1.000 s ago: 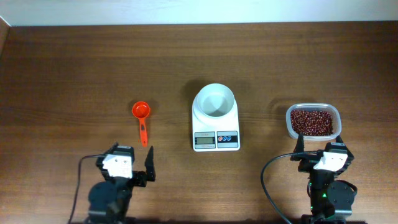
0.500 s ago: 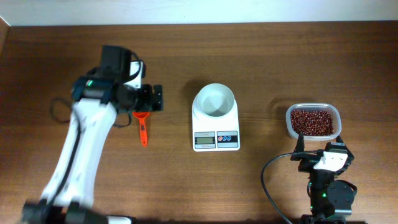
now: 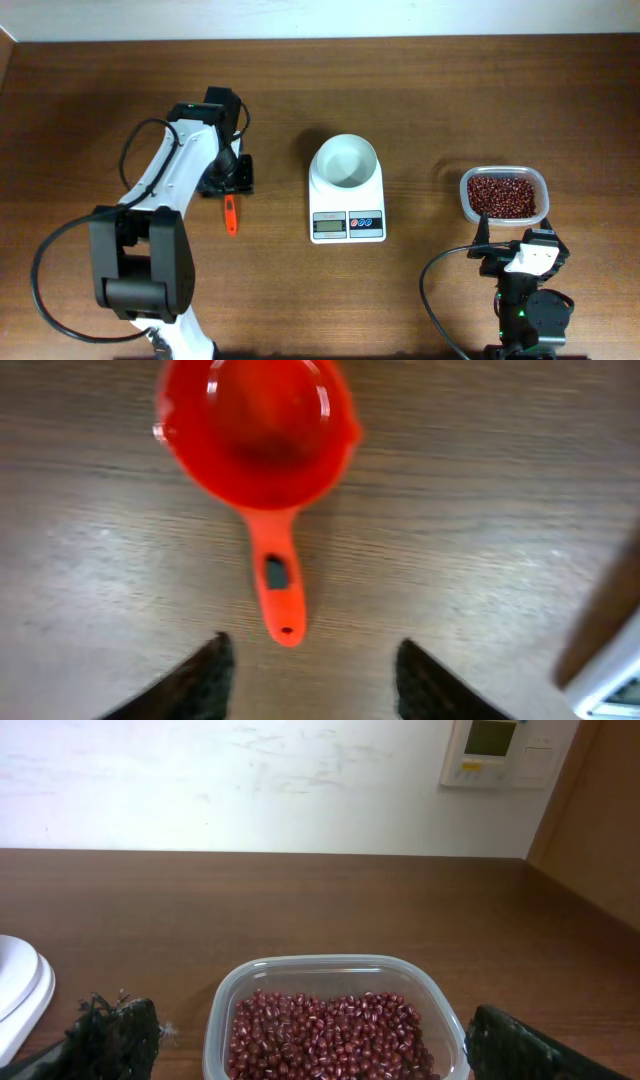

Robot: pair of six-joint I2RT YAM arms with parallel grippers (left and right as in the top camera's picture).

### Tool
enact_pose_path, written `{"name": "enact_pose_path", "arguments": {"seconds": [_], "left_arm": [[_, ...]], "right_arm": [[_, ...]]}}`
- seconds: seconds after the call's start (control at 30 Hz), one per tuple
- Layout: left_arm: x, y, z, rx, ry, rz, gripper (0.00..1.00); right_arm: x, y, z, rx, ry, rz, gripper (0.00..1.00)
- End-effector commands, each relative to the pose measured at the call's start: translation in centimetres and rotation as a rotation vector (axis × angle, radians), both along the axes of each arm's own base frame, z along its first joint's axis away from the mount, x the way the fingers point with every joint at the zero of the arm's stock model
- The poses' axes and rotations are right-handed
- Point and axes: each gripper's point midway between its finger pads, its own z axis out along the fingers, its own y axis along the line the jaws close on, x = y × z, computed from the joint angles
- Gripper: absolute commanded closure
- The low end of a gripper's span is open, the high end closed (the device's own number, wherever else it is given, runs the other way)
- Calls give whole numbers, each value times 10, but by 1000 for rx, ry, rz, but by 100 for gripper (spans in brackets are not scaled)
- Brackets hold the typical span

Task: Scoop item into bowl and weigh 50g on scale
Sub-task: 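Reach the left gripper down and grasp the red scoop handle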

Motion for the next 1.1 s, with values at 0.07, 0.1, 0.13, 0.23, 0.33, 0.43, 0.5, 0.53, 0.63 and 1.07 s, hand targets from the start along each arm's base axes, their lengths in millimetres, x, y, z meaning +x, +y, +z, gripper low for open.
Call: {"name": "enact_pose_path", "arguments": {"seconds": [0.07,0.1,0.13,0.23,0.33,0.43,0.5,0.53,0.63,1.07], "left_arm": [[2,19,-17,105,33,23,42],[2,19,-21,106,40,21,44],[3,19,-25,107,46,21,44],[6,18,-33,107,46,21,46],[14,18,-42,105,29,22,48],[20,17,-48,104,12,23,50],[23,17,-48,103,1,24,49],[26,17,-48,102,-10,24,49],[26,17,-46,101,-13,24,48],[15,23,-51,130,-16,23,53]], "right_arm": [[-1,-3,-3,2,5,-17,1],[-1,-3,-3,2,5,-17,1],[-1,-3,-3,2,5,-17,1],[-1,-3,-3,2,5,-17,1],[-1,-3,-3,2,5,-17,1],[-1,-3,-3,2,5,-17,1],[-1,-3,-3,2,5,-17,1],[-1,-3,-3,2,5,-17,1],[-1,-3,-3,2,5,-17,1],[-1,-3,-3,2,5,-17,1]]}}
